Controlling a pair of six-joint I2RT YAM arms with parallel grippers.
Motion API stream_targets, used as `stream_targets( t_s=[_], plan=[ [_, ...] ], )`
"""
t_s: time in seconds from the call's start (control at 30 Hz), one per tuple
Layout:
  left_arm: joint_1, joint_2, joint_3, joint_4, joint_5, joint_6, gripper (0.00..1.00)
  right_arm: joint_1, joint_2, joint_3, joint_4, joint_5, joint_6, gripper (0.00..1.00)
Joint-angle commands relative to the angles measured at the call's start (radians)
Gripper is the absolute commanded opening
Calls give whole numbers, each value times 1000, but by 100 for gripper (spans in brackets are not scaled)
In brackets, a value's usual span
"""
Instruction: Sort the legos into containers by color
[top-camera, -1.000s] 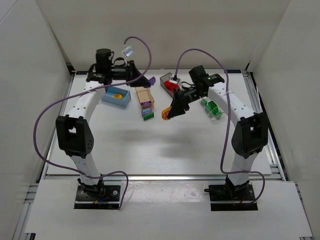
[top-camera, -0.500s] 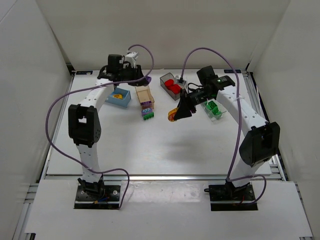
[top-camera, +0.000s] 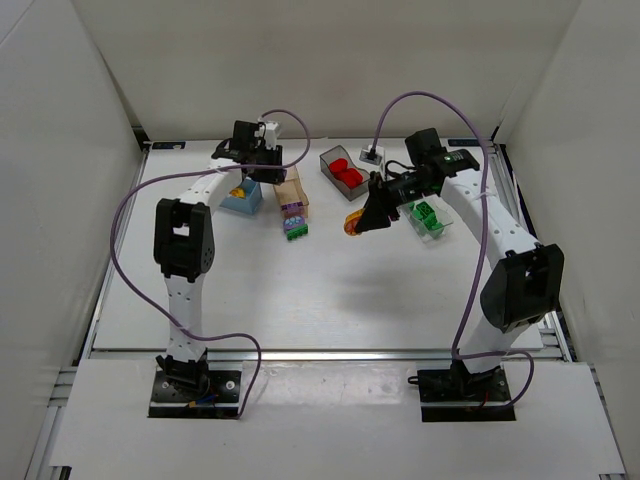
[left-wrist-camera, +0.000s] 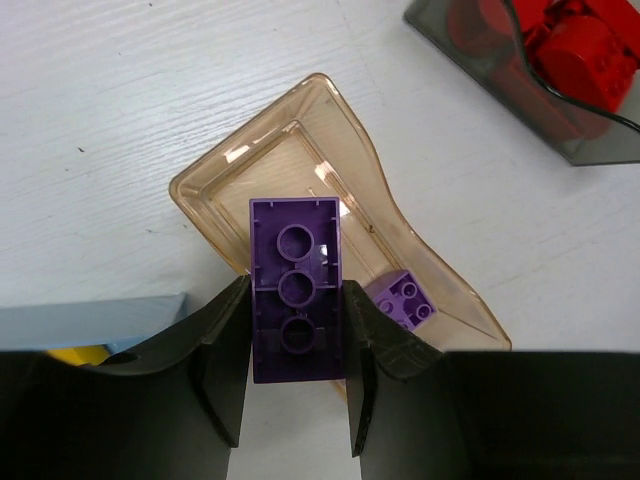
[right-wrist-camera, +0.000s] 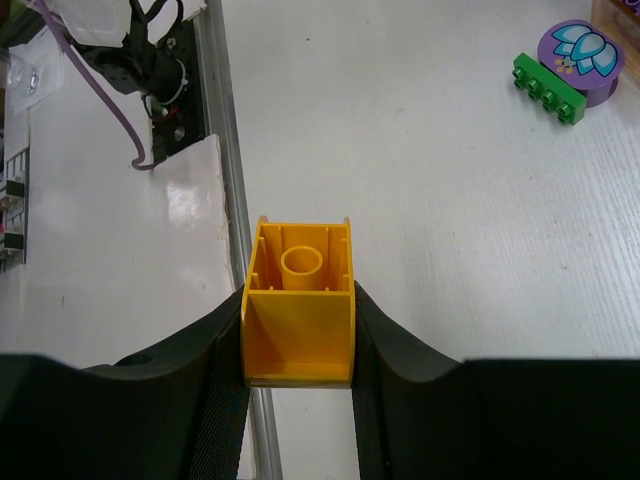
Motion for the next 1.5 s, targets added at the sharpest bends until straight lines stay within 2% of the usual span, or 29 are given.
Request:
stream_targets(
  t_s=[0.0, 0.13, 0.27, 0.37, 0.4, 0.5, 0.6, 0.63, 0.73, 0.83, 0.87, 0.93, 1.0, 1.17, 1.47],
  plan=[
    [-3, 1, 52, -24, -39, 18, 26, -8, -22, 37, 16, -4, -6, 6],
    [-3, 5, 48, -28, 25, 17, 49, -11, -5, 55, 24, 1, -3, 6],
    [-3, 7, 57, -26, 70, 4, 57, -17, 17, 74, 45, 12, 21, 6],
    [-3, 2, 63, -23, 106, -3, 69, -27, 32, 86, 73, 16, 53, 6],
    [-3, 1, 66, -21, 119, -8, 76, -29, 35, 92, 81, 21, 67, 6],
    [8, -51, 65, -8, 125, -37, 76, -32, 55, 118, 110, 41, 99, 7],
    [62, -165, 63, 37, 171, -155, 76, -31, 107, 187, 181, 64, 177, 7],
    [82, -226, 66, 46, 218, -218, 77, -29, 156, 251, 200, 67, 199, 7],
    [158, -304, 84, 46, 254, -284, 78, -14, 286, 371, 278, 96, 306, 7],
    [213, -401, 75, 2, 312, -290, 78, 26, 411, 604, 304, 140, 386, 8],
    [221, -430, 57, -3, 318, -280, 78, 35, 493, 733, 305, 145, 406, 8],
    [257, -531, -24, -3, 309, -257, 78, 72, 617, 855, 314, 190, 475, 8],
    [269, -626, -83, 3, 280, -234, 79, 112, 670, 947, 369, 257, 541, 8],
    [310, -774, -254, 0, 248, -209, 82, 225, 727, 893, 594, 439, 563, 7],
    [333, -901, -373, -24, 260, -210, 84, 364, 883, 955, 823, 746, 586, 5]
  ],
)
